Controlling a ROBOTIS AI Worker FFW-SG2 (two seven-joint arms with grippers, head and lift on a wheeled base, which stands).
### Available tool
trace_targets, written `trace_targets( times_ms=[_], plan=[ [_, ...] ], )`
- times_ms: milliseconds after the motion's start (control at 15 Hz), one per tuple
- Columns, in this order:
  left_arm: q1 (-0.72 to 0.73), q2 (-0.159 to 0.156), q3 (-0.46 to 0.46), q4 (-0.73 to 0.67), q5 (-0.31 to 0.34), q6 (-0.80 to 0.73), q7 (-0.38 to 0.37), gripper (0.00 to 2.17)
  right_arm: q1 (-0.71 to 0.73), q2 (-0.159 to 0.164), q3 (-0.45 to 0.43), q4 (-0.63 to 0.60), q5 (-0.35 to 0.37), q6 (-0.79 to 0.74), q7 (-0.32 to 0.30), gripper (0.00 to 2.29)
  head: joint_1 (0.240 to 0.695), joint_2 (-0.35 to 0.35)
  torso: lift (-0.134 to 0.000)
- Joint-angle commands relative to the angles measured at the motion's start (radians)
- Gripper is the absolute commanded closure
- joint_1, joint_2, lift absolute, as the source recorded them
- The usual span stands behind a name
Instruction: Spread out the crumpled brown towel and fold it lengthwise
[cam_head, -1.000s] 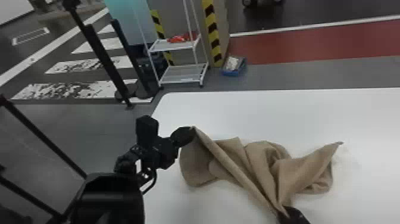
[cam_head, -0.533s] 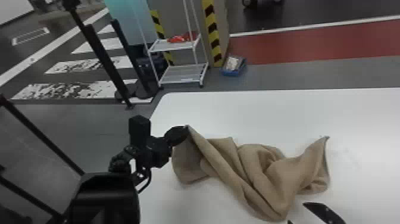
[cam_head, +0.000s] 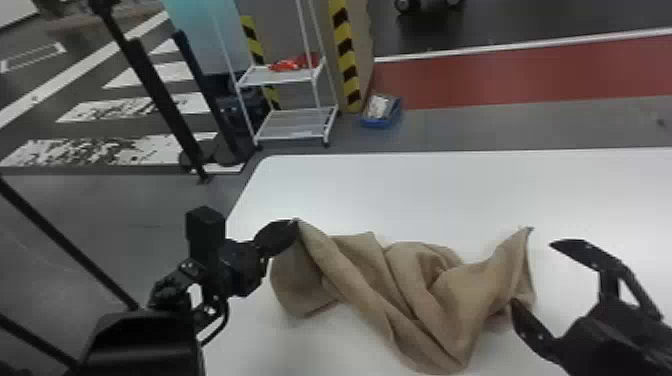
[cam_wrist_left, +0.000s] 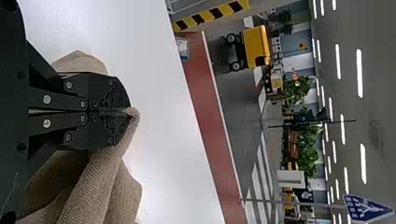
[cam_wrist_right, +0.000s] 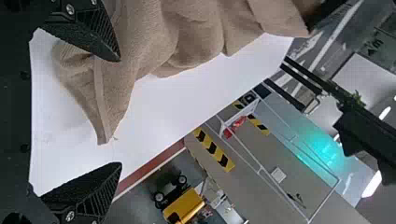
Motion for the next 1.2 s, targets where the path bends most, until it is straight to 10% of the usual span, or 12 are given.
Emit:
trace_targets(
  times_ms=[0,333,800,1133],
  plan=[
    [0.019,0.0,0.001,-0.016,0.002,-0.001,-0.001,2.01,-0.061,-0.022,-0.003,0.084,0.152,-0.073,0.015,0.1,0.695,0.29,-0.123],
    [0.022,-0.001,0.0,-0.019,0.002,-0.001,-0.001,2.01,-0.154,-0.077,-0.05,0.147,0.162,-0.101,0.12,0.12,0.695,0.245,-0.123],
    [0.027,-0.003,0.003,-0.019,0.002,-0.001,-0.001,2.01,-0.393,0.07,0.013,0.42,0.188,-0.085,0.161,0.21,0.695,0.227,-0.123],
    [0.027,-0.001,0.009,-0.019,0.001,-0.001,-0.001,2.01,-0.487,0.118,0.02,0.494,0.159,-0.073,0.416,0.77,0.695,0.257,-0.123]
  ],
)
